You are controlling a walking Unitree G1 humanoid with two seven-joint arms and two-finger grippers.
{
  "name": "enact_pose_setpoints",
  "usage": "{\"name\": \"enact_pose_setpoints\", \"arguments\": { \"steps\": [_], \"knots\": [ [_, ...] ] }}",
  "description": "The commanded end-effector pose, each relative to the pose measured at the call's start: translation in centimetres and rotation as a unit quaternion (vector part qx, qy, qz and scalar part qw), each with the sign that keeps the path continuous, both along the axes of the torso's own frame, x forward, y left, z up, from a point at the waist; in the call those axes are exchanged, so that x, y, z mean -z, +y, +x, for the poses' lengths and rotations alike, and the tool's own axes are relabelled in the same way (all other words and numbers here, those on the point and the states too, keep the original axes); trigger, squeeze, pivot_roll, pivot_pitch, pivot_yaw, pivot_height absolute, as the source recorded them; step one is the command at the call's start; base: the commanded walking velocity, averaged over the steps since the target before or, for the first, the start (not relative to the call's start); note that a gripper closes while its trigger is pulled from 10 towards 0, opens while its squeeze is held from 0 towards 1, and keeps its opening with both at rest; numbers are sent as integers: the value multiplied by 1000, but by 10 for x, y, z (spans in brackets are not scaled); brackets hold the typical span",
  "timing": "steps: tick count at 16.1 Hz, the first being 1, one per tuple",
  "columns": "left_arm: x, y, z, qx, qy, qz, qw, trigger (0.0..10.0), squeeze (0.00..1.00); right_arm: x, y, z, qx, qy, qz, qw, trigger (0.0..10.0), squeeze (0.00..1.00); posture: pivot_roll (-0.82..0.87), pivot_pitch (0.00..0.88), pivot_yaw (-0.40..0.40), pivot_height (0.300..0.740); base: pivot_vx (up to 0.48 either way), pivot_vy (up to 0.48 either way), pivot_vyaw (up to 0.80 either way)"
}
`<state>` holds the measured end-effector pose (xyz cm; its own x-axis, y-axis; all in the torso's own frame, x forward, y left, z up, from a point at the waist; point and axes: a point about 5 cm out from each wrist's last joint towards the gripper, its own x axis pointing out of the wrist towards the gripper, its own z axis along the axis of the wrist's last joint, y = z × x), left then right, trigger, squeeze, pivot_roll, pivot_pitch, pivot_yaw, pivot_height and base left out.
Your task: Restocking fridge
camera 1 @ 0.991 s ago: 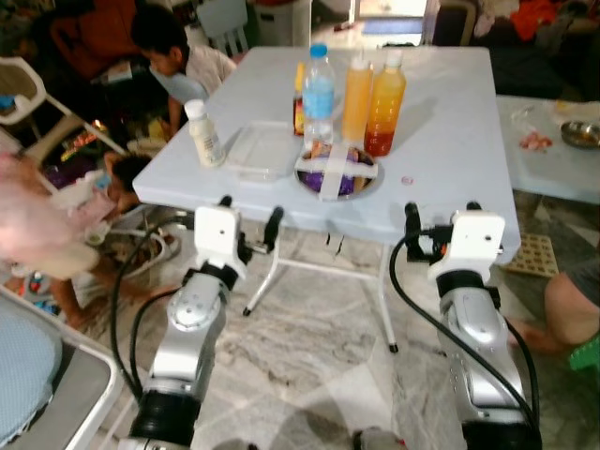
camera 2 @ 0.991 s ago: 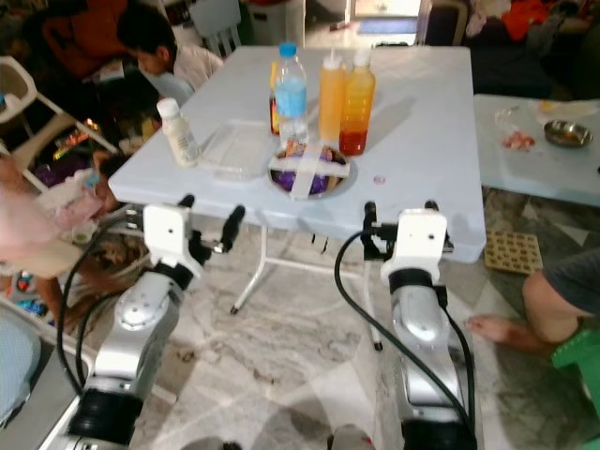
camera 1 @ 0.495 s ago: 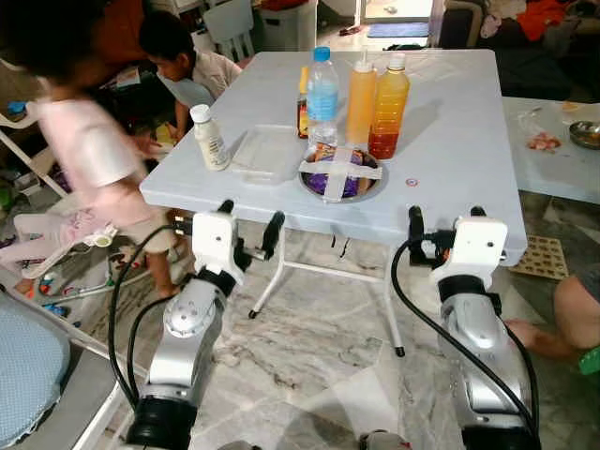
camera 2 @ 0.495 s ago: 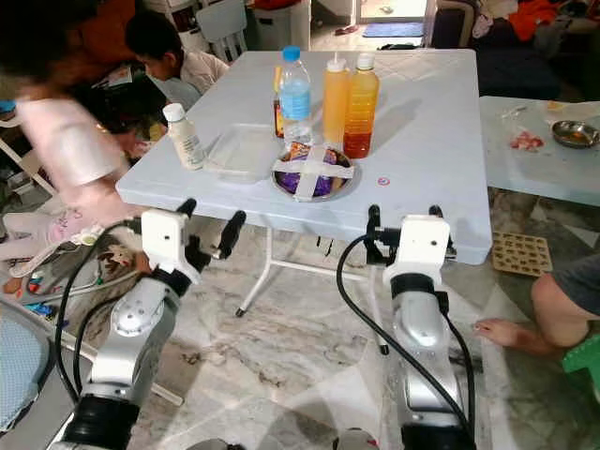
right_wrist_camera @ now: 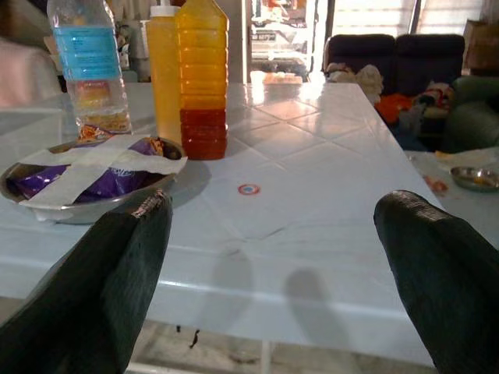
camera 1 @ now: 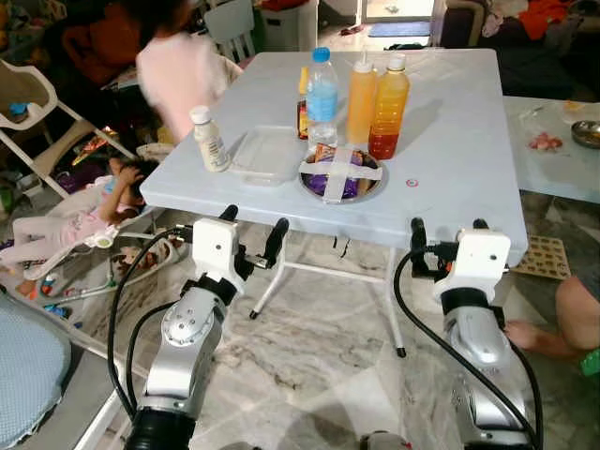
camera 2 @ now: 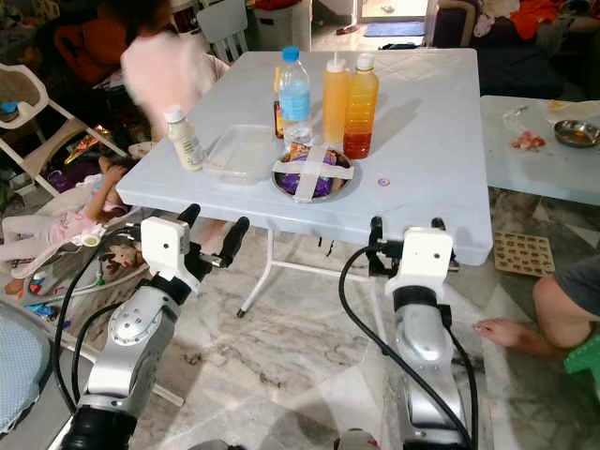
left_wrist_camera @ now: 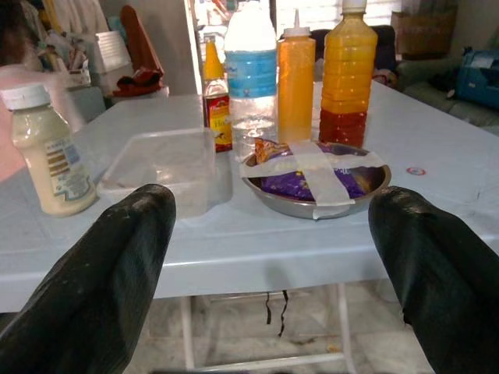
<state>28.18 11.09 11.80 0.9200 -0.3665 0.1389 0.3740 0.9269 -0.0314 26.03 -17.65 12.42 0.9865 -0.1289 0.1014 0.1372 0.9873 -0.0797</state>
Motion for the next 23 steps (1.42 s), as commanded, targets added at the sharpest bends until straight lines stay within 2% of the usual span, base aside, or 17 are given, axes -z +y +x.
{"name": "enact_pose_setpoints", "arguments": {
  "steps": [1, 3, 10, 13, 17, 23],
  "knots": [
    [-1, 3, -2, 1, 2, 3, 1000, 10000, 0, -5, 3, -1, -2, -6, 9, 1000, 10000, 0, -128, 26, 143, 740, 255, 0, -800],
    [0, 2, -4, 9, 6, 0, 1000, 10000, 0, -3, 1, -3, 2, -3, 9, 1000, 10000, 0, -130, 35, 144, 740, 285, 0, -597],
    [1, 1, -5, 12, 11, 1, 1000, 10000, 0, -2, 2, -7, 0, 3, 8, 1000, 10000, 0, -134, 40, 143, 740, 285, 0, 0],
    [2, 0, -5, 10, 14, -2, 1000, 10000, 0, -4, 2, -6, -10, 0, -10, 1000, 10000, 0, -136, 39, 142, 740, 351, 0, 0],
    [3, 1, -4, 9, 20, -2, 1000, 10000, 0, -5, 5, -6, -17, -3, -2, 1000, 10000, 0, -135, 37, 145, 740, 404, 258, 648],
    [3, 0, -4, 12, 22, 0, 1000, 10000, 0, -3, 3, -8, -8, 2, 7, 1000, 10000, 0, -135, 40, 148, 740, 349, 324, 0]
  ]
}}
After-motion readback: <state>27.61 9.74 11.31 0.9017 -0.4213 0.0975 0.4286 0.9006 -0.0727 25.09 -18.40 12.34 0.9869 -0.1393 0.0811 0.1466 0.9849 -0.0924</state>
